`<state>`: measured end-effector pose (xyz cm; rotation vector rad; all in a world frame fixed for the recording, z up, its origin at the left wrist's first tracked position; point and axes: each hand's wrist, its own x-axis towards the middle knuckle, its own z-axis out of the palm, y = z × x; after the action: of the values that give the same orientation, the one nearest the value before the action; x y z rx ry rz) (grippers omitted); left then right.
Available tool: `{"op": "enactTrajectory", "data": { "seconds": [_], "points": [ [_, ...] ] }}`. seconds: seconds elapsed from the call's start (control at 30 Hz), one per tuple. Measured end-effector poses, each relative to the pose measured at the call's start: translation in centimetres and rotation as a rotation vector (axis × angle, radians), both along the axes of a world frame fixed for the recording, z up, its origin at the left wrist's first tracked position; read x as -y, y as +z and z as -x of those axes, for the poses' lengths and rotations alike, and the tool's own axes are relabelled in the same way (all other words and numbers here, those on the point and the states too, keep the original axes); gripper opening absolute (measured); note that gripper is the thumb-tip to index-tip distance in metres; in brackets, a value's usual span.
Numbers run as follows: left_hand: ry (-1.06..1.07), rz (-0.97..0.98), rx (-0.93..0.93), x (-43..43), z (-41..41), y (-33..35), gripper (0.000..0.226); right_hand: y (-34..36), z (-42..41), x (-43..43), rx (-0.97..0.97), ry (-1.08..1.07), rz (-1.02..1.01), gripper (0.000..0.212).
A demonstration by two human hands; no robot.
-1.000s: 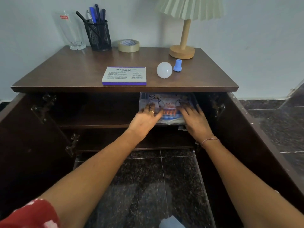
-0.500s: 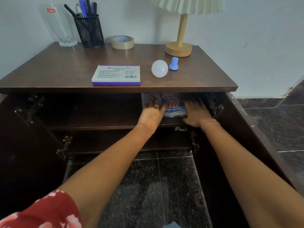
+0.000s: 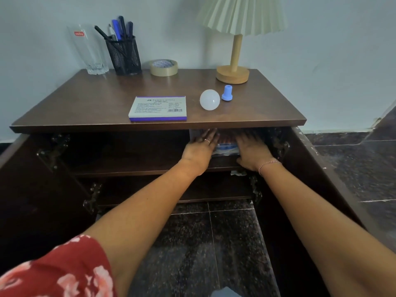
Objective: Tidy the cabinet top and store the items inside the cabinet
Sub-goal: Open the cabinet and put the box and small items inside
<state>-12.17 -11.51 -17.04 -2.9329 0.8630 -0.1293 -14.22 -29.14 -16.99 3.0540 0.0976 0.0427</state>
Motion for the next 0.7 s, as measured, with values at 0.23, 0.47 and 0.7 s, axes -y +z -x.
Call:
{"op": "enactTrajectory", "data": {
  "seconds": [0.23,0.47,0.7],
  "points": [
    [-0.077,0.004,0.108,-3.3,3.3,3.6,0.068,1.7,3.6,-2.9,0.058,0.196,-0.001,0.098],
    [-0.121,0.202,0.076,-6.0,7.8,10.5,0.025,10.5,6.9,-6.8,-0.099,0.170,-0.041,0.039],
    [0.294,0.702,0.199,-7.3,8.7,17.3,0.032,19.6,7.7,-12.5,-0.202,0.047,-0.335,0.024]
  ]
}}
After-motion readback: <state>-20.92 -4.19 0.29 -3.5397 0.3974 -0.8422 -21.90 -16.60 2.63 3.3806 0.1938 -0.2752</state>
